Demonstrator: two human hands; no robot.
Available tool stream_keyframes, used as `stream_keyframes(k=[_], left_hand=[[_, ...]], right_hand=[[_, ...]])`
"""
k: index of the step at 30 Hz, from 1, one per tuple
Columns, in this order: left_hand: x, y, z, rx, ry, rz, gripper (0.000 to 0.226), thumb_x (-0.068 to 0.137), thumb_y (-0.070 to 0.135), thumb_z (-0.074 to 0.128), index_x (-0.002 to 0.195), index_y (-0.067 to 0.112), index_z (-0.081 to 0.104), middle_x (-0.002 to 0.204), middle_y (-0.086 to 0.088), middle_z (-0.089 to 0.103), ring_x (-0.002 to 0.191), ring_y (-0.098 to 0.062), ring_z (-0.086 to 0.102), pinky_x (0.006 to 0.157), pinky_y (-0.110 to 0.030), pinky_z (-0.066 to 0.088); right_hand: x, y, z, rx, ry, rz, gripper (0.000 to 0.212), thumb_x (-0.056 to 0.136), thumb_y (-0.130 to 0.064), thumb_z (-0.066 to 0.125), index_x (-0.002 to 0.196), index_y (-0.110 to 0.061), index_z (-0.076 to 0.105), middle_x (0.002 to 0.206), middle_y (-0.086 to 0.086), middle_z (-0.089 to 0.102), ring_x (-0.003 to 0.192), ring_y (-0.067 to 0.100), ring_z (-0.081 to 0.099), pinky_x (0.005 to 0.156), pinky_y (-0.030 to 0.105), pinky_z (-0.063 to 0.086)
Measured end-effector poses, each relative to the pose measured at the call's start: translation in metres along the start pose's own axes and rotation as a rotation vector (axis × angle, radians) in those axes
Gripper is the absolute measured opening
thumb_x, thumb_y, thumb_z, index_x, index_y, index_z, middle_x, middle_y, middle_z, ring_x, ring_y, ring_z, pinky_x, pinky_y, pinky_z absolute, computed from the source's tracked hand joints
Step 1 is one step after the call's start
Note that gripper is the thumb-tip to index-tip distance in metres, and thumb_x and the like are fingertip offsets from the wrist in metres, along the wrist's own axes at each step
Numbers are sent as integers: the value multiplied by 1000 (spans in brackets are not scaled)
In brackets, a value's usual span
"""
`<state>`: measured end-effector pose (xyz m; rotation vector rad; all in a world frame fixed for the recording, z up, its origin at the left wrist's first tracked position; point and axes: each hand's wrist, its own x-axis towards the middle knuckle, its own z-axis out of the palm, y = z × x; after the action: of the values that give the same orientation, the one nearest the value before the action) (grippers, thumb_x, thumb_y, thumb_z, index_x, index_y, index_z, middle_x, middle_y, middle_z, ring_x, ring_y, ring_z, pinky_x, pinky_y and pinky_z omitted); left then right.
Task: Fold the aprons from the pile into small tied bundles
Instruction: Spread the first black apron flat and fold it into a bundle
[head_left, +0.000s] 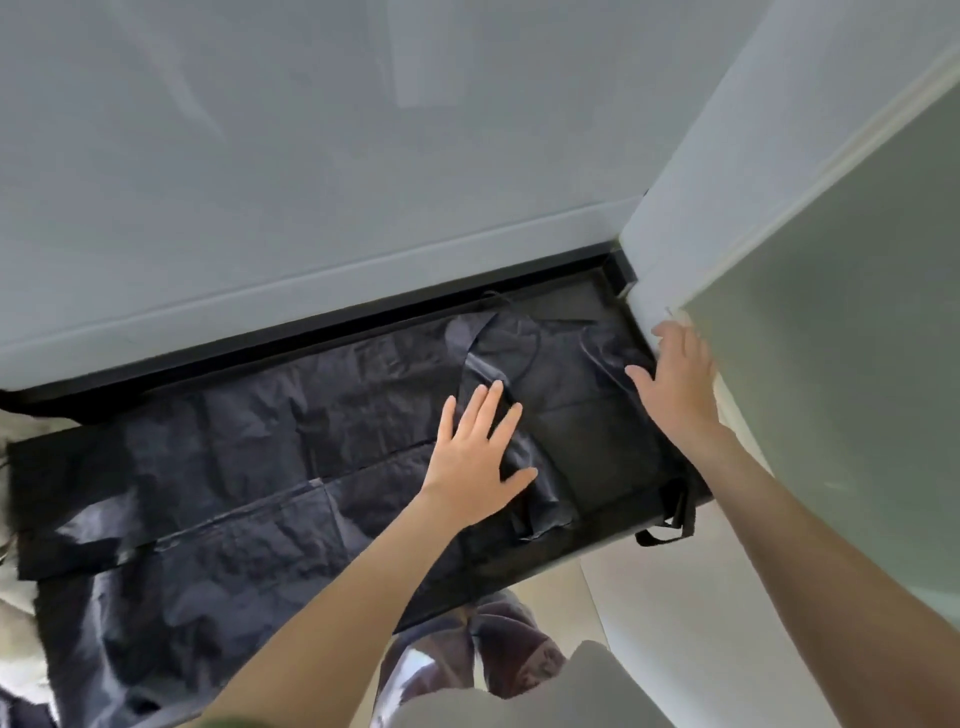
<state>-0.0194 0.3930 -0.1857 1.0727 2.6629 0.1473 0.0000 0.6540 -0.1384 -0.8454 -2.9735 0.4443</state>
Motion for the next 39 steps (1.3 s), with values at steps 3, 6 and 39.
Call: stream_keyframes(k=[3, 6, 39], left_hand=[[10, 13, 8, 30, -81, 9, 86, 84, 75, 19, 154, 27, 10, 161, -8, -4, 148, -27, -2, 116, -54, -1], [16, 17, 14, 29, -151, -8, 87, 84, 77, 18, 152, 31, -9, 160, -4, -17, 147, -26, -14, 115, -55, -8], [21, 22, 9, 111, -304, -83, 103, 74, 89, 21, 143, 32, -30, 146, -6, -38, 140, -33, -30, 115, -55, -11]], right_hand=[[-29, 17, 8, -77, -180, 31, 48, 86, -27, 69, 121, -1, 48, 119, 15, 52, 114, 33, 49, 96, 39, 40], [-49, 32, 18, -157, -363, 204, 71, 91, -40, 62, 141, -2, 31, 137, 16, 42, 128, 31, 41, 104, 37, 35], [-42, -21, -27, 233, -405, -35, 30, 97, -27, 47, 122, -11, 55, 83, 7, 62, 86, 28, 61, 77, 38, 49]])
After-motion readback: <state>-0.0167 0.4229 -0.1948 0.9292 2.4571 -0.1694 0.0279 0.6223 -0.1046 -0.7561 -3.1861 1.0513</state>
